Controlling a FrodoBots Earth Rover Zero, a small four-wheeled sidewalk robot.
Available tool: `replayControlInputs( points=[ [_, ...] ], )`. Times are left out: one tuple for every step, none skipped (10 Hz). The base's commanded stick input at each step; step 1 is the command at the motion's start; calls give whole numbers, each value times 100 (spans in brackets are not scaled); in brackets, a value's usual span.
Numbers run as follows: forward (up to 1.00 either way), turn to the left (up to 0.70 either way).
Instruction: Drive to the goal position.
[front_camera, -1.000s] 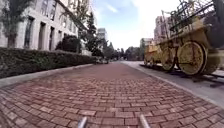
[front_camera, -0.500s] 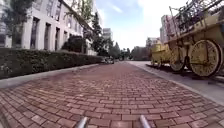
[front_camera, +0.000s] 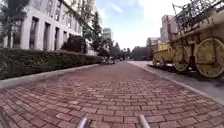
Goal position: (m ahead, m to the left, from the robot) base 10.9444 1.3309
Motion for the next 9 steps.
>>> replayControlInputs(
  points=[
    [70, 0],
    [70, 0],
    [70, 0],
    [70, 0],
    [70, 0],
    [70, 0],
    [70, 0],
    [70, 0],
    [70, 0]
  ],
)
